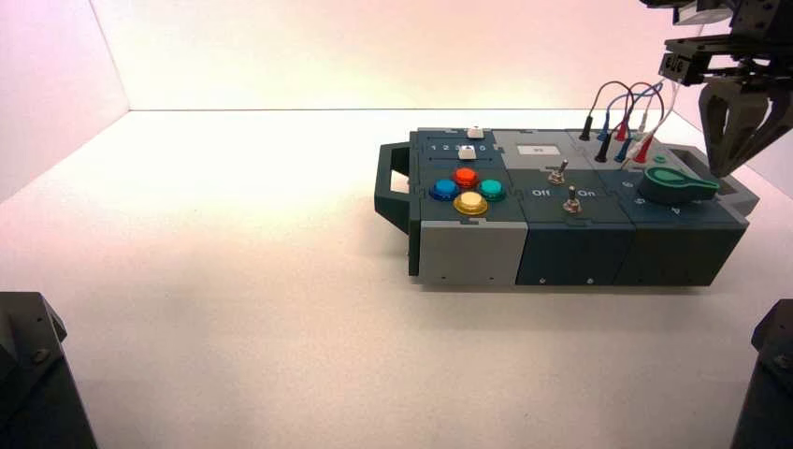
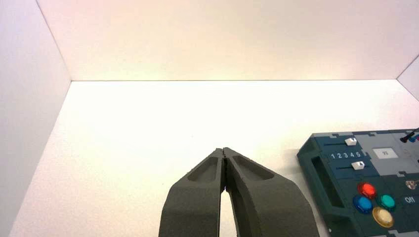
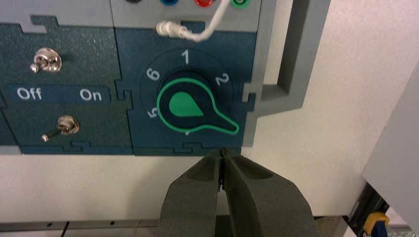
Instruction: Turn the knob to position 3.
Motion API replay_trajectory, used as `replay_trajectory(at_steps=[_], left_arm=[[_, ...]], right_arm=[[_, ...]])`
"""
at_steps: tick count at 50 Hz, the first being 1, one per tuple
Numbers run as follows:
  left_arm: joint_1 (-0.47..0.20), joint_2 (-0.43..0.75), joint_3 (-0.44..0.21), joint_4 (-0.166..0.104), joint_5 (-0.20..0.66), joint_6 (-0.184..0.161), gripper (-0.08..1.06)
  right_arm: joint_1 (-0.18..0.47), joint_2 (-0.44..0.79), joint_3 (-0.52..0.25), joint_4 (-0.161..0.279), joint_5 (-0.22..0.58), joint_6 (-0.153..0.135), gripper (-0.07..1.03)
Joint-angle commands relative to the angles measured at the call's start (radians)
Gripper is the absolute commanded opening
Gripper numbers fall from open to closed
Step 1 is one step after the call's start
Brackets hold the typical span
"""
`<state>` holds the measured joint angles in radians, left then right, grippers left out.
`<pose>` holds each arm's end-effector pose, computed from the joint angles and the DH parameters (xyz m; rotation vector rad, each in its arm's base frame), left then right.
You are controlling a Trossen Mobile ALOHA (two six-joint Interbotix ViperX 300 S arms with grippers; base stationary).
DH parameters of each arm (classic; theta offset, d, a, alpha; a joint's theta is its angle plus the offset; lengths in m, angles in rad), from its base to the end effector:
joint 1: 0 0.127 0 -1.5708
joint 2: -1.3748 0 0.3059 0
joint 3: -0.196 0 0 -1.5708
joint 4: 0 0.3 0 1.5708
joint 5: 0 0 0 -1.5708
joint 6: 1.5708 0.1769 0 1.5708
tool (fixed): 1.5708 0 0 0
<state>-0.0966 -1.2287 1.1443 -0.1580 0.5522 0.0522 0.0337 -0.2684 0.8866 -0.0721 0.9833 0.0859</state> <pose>0.1917 -0.0333 0.2304 -0.0777 0.4698 -0.1568 0.2174 -0.0033 0.0817 -0.0393 1.5973 -0.0571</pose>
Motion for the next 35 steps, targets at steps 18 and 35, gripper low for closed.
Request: replay_trajectory(at_steps=[18,35], left_arm=[[-0.006,0.008,-0.009,0.000,-0.020,0.005,-0.03],[-0.006,-0.002,-0.003,-0.002,-0.020,0.005,-0.03]], right_arm=[[0.018,-0.230,-0.017,0.005,-0.207,-0.018,-0.02],[0.064,-0.356,0.043,0.041,-0.236,-0.014,-0.02]])
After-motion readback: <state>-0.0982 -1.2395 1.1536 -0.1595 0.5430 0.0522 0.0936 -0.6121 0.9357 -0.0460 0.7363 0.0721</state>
